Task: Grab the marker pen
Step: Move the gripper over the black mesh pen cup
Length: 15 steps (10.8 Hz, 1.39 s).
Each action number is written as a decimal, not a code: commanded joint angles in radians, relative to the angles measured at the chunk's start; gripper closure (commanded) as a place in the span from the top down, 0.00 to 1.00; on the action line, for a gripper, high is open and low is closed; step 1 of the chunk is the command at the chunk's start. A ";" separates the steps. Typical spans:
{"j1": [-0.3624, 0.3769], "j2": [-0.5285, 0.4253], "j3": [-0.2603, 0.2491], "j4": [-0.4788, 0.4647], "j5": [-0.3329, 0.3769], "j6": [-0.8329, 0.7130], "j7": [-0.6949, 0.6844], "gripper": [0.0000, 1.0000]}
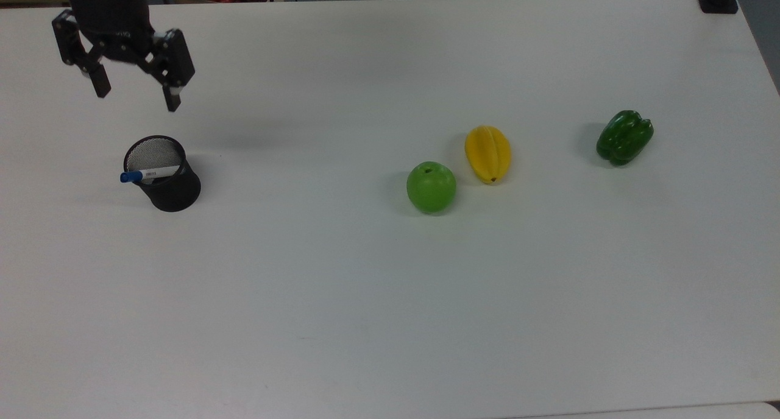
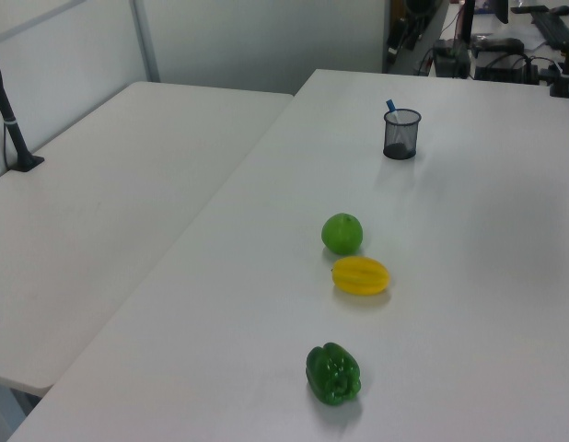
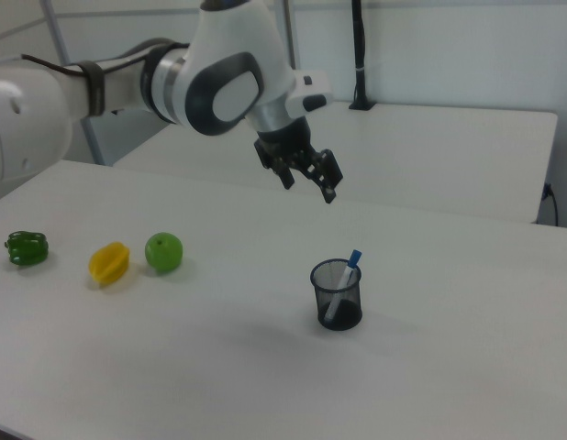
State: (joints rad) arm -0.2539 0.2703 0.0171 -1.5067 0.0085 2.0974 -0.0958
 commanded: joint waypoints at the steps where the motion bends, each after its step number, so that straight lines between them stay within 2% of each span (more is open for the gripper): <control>1: -0.002 0.050 -0.003 0.003 -0.050 0.084 0.051 0.87; 4: -0.002 0.092 -0.015 -0.006 -0.080 0.162 0.080 0.74; 6: -0.002 0.115 -0.016 -0.012 -0.117 0.184 0.103 0.73; 8: -0.002 0.135 -0.016 -0.015 -0.146 0.208 0.107 0.69; 15: -0.005 0.193 -0.034 -0.032 -0.203 0.251 0.107 0.62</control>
State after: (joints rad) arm -0.2612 0.4595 -0.0079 -1.5159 -0.1607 2.3082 -0.0130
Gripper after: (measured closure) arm 0.361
